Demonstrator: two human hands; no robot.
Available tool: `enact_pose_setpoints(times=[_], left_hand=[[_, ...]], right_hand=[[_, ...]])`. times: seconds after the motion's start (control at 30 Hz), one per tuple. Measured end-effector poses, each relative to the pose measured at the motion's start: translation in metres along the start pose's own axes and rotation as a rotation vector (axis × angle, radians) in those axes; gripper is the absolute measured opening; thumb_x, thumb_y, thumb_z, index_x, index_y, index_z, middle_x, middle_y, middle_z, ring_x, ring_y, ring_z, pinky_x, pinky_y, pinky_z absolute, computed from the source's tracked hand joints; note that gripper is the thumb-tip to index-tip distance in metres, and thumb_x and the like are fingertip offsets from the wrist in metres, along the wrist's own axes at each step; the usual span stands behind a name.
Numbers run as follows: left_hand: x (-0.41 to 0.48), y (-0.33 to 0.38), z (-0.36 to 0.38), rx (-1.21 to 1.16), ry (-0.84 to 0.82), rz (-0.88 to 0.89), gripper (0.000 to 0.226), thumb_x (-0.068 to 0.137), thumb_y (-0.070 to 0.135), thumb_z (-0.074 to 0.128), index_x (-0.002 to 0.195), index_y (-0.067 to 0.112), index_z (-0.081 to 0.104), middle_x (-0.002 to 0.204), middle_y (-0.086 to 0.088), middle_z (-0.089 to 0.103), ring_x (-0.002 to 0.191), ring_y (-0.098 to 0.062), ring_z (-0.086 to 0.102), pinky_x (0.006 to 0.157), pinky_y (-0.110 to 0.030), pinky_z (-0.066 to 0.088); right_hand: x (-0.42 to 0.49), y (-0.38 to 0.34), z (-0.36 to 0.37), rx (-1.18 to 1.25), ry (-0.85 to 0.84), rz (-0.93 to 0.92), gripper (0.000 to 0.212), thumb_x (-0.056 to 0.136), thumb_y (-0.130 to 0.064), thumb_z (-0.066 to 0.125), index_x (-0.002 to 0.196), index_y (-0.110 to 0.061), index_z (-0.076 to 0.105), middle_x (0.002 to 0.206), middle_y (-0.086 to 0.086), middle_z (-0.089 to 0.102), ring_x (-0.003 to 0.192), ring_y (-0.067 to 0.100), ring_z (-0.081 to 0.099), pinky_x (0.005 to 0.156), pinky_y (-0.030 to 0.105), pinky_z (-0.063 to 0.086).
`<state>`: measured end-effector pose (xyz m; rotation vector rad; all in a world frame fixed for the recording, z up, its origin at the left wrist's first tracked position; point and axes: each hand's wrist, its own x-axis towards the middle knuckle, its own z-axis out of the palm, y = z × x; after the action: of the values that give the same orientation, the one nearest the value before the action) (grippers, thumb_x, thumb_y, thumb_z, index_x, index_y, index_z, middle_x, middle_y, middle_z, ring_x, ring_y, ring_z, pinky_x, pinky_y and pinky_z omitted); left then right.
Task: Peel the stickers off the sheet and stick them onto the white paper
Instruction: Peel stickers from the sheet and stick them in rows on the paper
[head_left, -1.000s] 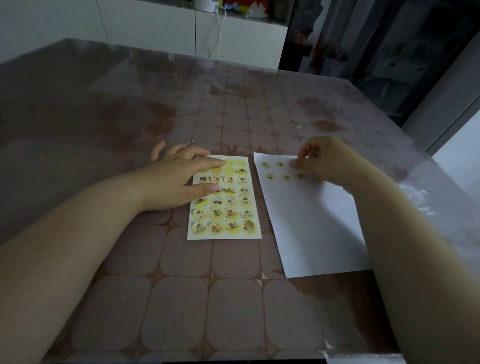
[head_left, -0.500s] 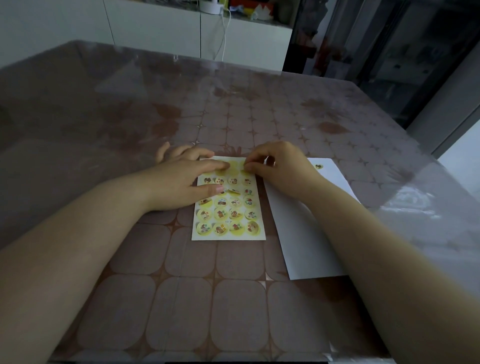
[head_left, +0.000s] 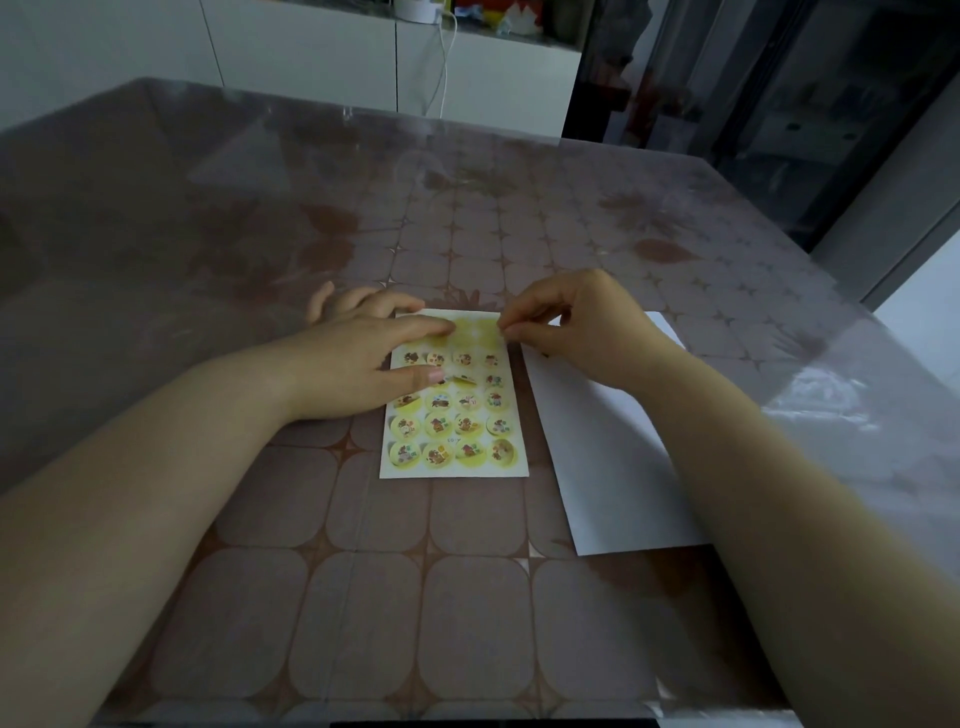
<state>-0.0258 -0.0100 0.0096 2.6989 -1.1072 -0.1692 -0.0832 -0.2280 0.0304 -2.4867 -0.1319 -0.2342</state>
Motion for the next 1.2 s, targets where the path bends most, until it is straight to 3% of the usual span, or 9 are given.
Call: enact_pose_setpoints(times=[0.13, 0.23, 0.3, 0.43, 0.57, 0.8, 1.1, 1.2], left_hand=[[0.000, -0.002, 0.002, -0.015, 0.020, 0.014, 0.059, 0.077, 0.067, 0.029, 0.133, 0.049, 0.027, 0.148, 0.011, 0.020, 0.139, -0.013, 0.002, 0.110, -0.043, -0.014], [-0.002, -0.003, 0.001, -0.031, 0.033, 0.030, 0.072, 0.065, 0.075, 0.019, 0.132, 0.052, 0.026, 0.147, 0.012, 0.021, 0.139, -0.012, 0.002, 0.110, -0.043, -0.014], [-0.002, -0.003, 0.001, -0.035, 0.029, 0.034, 0.078, 0.059, 0.077, 0.015, 0.132, 0.052, 0.026, 0.147, 0.013, 0.020, 0.139, -0.012, 0.001, 0.110, -0.042, -0.014], [-0.002, -0.002, 0.000, -0.052, 0.023, 0.031, 0.076, 0.061, 0.076, 0.019, 0.132, 0.051, 0.027, 0.147, 0.013, 0.020, 0.139, -0.012, 0.001, 0.110, -0.041, -0.014], [-0.001, -0.002, 0.000, -0.036, 0.014, 0.019, 0.066, 0.070, 0.072, 0.027, 0.132, 0.050, 0.027, 0.148, 0.013, 0.020, 0.139, -0.012, 0.001, 0.110, -0.040, -0.014], [-0.001, -0.003, 0.000, -0.042, 0.018, 0.017, 0.070, 0.065, 0.074, 0.022, 0.131, 0.052, 0.028, 0.148, 0.014, 0.020, 0.139, -0.012, 0.002, 0.110, -0.040, -0.014], [0.000, -0.005, 0.002, -0.015, 0.028, 0.032, 0.079, 0.057, 0.078, 0.013, 0.131, 0.053, 0.026, 0.148, 0.013, 0.020, 0.139, -0.013, 0.002, 0.111, -0.041, -0.012], [0.000, -0.005, 0.001, -0.017, 0.025, 0.030, 0.080, 0.057, 0.078, 0.013, 0.132, 0.053, 0.026, 0.148, 0.013, 0.020, 0.138, -0.013, 0.002, 0.110, -0.040, -0.013]], right_hand=[[-0.010, 0.004, -0.032, 0.080, 0.036, 0.100, 0.020, 0.073, -0.008, 0.075, 0.087, -0.022, 0.070, 0.087, 0.003, 0.073, 0.075, 0.008, 0.067, 0.073, 0.016, 0.053], [-0.019, 0.012, -0.065, 0.111, 0.016, 0.225, 0.026, 0.070, -0.010, 0.078, 0.091, -0.023, 0.070, 0.083, -0.005, 0.072, 0.065, -0.002, 0.065, 0.066, 0.004, 0.048], [-0.024, 0.021, -0.078, 0.071, -0.021, 0.319, 0.026, 0.068, -0.012, 0.079, 0.089, -0.025, 0.070, 0.081, -0.009, 0.072, 0.070, -0.001, 0.066, 0.068, 0.004, 0.045], [-0.026, 0.040, -0.084, 0.038, -0.070, 0.518, 0.023, 0.066, -0.012, 0.080, 0.078, -0.023, 0.064, 0.081, -0.005, 0.071, 0.082, 0.013, 0.062, 0.091, 0.031, 0.048], [-0.025, 0.046, -0.081, 0.024, -0.104, 0.584, 0.022, 0.070, -0.008, 0.076, 0.079, -0.024, 0.064, 0.087, -0.003, 0.068, 0.091, 0.019, 0.060, 0.095, 0.038, 0.049], [-0.024, 0.049, -0.076, -0.017, -0.080, 0.616, 0.011, 0.068, -0.022, 0.077, 0.074, -0.027, 0.070, 0.091, 0.001, 0.069, 0.092, 0.021, 0.064, 0.092, 0.036, 0.051], [-0.018, 0.046, -0.066, -0.109, -0.056, 0.625, 0.024, 0.065, -0.020, 0.081, 0.077, -0.022, 0.060, 0.079, -0.003, 0.061, 0.068, 0.012, 0.059, 0.082, 0.032, 0.051], [-0.018, 0.046, -0.068, -0.182, -0.060, 0.647, 0.033, 0.065, -0.026, 0.082, 0.087, -0.019, 0.058, 0.081, -0.003, 0.055, 0.074, 0.016, 0.053, 0.078, 0.032, 0.044]])
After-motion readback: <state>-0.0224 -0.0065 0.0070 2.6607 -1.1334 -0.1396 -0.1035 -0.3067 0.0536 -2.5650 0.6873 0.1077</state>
